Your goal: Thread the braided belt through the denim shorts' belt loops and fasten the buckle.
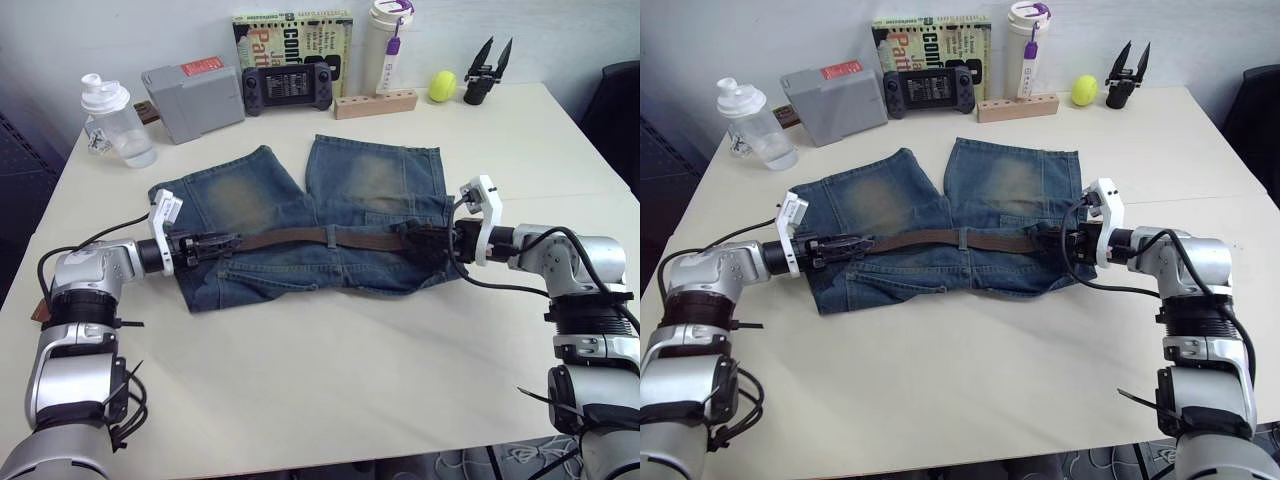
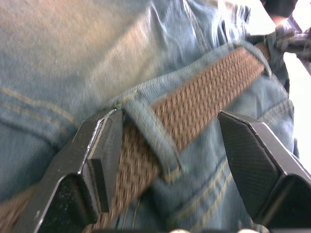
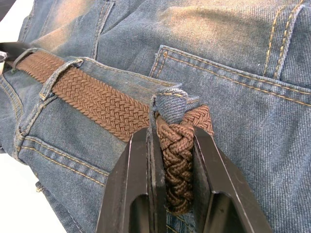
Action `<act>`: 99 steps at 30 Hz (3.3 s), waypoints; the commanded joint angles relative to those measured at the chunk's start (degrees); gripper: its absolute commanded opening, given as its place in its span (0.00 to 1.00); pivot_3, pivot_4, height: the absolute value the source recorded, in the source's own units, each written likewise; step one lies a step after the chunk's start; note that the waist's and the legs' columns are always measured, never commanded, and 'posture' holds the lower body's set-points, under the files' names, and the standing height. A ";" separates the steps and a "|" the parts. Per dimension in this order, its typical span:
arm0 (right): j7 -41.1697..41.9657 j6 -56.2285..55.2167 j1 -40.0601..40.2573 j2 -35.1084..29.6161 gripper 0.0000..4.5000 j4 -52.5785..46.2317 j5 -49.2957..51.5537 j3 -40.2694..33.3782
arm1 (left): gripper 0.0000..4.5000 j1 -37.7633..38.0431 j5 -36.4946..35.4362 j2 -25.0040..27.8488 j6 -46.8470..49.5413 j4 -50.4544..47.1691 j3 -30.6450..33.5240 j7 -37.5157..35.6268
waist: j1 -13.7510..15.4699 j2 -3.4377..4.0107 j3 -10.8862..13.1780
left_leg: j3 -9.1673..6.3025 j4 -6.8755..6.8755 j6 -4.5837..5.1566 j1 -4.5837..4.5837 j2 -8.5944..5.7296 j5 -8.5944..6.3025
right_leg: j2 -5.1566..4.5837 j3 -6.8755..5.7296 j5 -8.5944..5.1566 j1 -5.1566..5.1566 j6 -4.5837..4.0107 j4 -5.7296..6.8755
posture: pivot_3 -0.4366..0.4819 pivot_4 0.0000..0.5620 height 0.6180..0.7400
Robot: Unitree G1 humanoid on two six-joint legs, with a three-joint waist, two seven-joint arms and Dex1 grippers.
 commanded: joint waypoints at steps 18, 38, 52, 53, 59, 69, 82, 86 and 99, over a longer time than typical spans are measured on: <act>0.42 -0.91 -0.55 -0.51 0.07 -2.05 2.07 -1.53 | 0.00 1.40 -0.29 1.80 -2.98 -3.42 2.19 -2.10 | -0.08 -0.01 0.00 | -0.01 0.00 0.00 -0.01 0.00 0.00 | 0.00 -0.01 0.00 -0.01 0.00 0.00 | 0.48 0.27 0.88; -0.93 -0.12 2.24 0.02 0.07 -5.11 3.23 -1.44 | 0.94 1.18 0.01 1.56 4.15 -2.73 -1.77 -4.70 | -0.07 -0.03 -0.01 | 0.01 0.04 0.00 -0.06 -0.02 0.00 | -0.01 0.03 0.00 -0.11 0.00 0.11 | 0.48 0.27 0.88; -2.68 1.11 3.51 0.44 0.07 -7.50 4.46 -1.67 | 0.74 -3.08 3.66 -0.69 0.38 4.61 -3.36 -6.05 | 0.07 -0.08 -0.03 | -0.01 0.32 0.00 -0.29 -0.05 0.00 | -0.05 0.06 0.00 -0.34 0.00 0.39 | 0.48 0.27 0.88; -2.72 0.99 3.47 0.51 0.07 -7.41 4.43 -1.64 | 0.65 -3.02 4.13 -0.64 -0.35 4.89 -3.47 -5.94 | 0.07 -0.08 -0.04 | -0.01 0.32 0.00 -0.30 -0.05 0.00 | -0.05 0.06 0.00 -0.36 -0.01 0.40 | 0.48 0.27 0.88; -2.82 0.57 2.97 0.85 0.07 -6.74 4.06 -1.40 | 0.23 -2.72 7.16 -0.37 -5.50 5.96 -4.60 -5.58 | 0.06 -0.08 -0.04 | -0.01 0.33 0.00 -0.31 -0.05 0.00 | -0.05 0.06 0.00 -0.38 -0.01 0.42 | 0.48 0.27 0.88; -2.47 -0.99 1.01 1.32 0.07 -5.06 4.85 -3.26 | 0.23 -4.84 4.09 0.16 -9.96 4.87 0.66 -5.77 | -0.06 -0.09 -0.04 | 0.00 0.41 0.00 -0.35 -0.04 0.00 | -0.05 0.08 0.00 -0.43 -0.01 0.50 | 0.48 0.27 0.88; -0.49 -11.24 6.78 2.94 0.07 -21.62 14.27 -13.36 | 0.23 7.02 1.06 -1.11 -32.27 -21.40 9.22 -2.39 | 0.01 -0.11 -0.02 | -0.06 0.48 -0.01 -0.44 -0.03 -0.01 | -0.12 0.08 0.00 -0.58 -0.01 0.65 | 0.48 0.27 0.88; -1.58 -10.76 12.38 0.57 0.07 -26.88 14.50 -13.11 | 0.23 13.65 1.25 0.81 -29.75 -26.40 9.37 1.16 | 0.31 -0.12 -0.02 | -0.08 0.60 0.01 -0.45 -0.08 -0.02 | -0.17 0.07 0.01 -0.52 -0.01 0.67 | 0.48 0.27 0.88; -3.07 -14.61 16.83 0.11 0.07 -25.95 11.72 -8.92 | 0.81 14.23 -2.24 5.63 -5.65 -22.67 5.23 -0.02 | 0.59 -0.13 -0.02 | -0.03 0.71 0.01 -0.44 -0.08 -0.02 | -0.17 0.09 0.00 -0.45 -0.01 0.68 | 0.48 0.27 0.88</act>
